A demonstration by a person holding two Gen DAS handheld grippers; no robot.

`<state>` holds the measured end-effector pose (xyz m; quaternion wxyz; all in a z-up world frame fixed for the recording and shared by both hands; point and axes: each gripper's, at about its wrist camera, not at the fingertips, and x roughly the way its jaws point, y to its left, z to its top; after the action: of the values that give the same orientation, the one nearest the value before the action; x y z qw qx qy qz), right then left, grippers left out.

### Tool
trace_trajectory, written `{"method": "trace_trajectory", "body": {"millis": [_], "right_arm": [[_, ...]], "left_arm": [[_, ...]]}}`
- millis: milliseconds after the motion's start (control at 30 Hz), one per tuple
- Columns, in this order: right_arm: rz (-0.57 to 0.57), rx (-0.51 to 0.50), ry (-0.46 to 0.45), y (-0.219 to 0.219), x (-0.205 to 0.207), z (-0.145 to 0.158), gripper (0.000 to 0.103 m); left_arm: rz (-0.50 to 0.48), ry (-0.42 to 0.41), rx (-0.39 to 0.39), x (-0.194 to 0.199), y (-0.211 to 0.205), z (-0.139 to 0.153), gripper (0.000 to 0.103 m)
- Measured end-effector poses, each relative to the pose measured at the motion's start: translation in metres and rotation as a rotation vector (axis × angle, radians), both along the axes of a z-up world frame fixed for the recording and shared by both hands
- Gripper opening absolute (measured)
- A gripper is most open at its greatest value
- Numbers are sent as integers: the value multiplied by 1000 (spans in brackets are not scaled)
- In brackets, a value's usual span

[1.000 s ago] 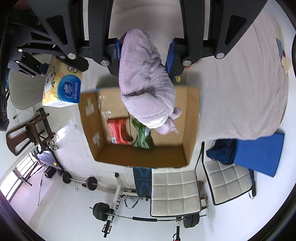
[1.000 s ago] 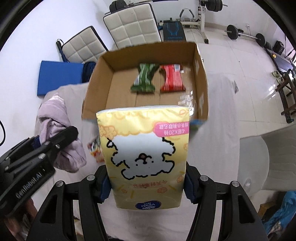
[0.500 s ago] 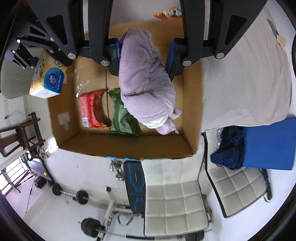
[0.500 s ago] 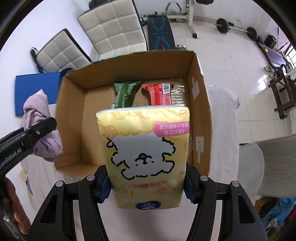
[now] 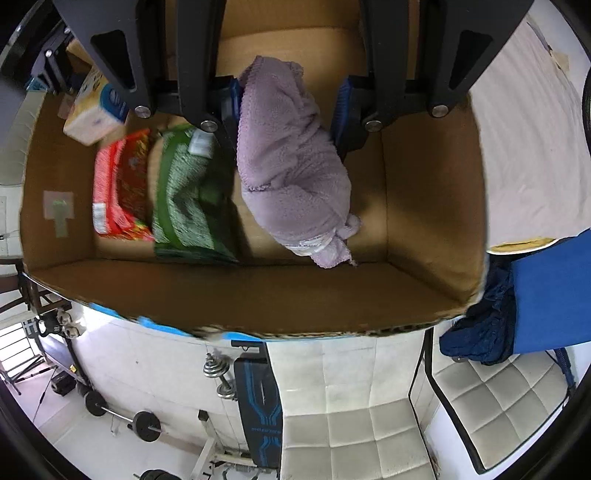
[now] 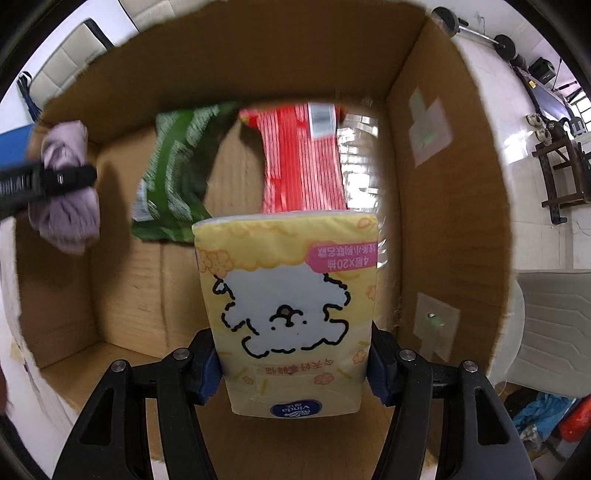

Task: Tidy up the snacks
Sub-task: 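Carry towel and tissue pack into the box and open both tools, then move both tools back toward the orange bag and blue packet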

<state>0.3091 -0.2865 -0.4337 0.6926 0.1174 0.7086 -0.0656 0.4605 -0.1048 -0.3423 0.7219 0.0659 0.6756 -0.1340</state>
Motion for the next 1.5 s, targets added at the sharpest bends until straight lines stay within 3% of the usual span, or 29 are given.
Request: {"method": "trace_trajectory", "body": {"millis": [233, 633, 833, 900, 967, 1000, 1133, 1500], "right_arm": [[19, -11, 53, 4, -2, -26, 65], [12, 1, 76, 2, 14, -34, 67], [10, 2, 51, 2, 21, -19, 69], [4, 6, 35, 1, 21, -10, 79], [-2, 9, 12, -2, 22, 0, 86], [-5, 20, 1, -3, 22, 3, 87], [-21, 17, -45, -7, 21, 21, 103], [-9, -30, -147, -6, -4, 74, 103]], "left_arm": [[-7, 21, 14, 14, -3, -13, 35], [27, 65, 25, 22, 1, -17, 46], [47, 60, -21, 21, 7, -2, 55], [48, 60, -41, 18, 7, 4, 66], [51, 37, -33, 14, 7, 13, 94], [51, 20, -30, 11, 7, 17, 96], [57, -11, -51, -5, 13, 31, 98], [53, -152, -54, -77, 30, 82, 99]]}}
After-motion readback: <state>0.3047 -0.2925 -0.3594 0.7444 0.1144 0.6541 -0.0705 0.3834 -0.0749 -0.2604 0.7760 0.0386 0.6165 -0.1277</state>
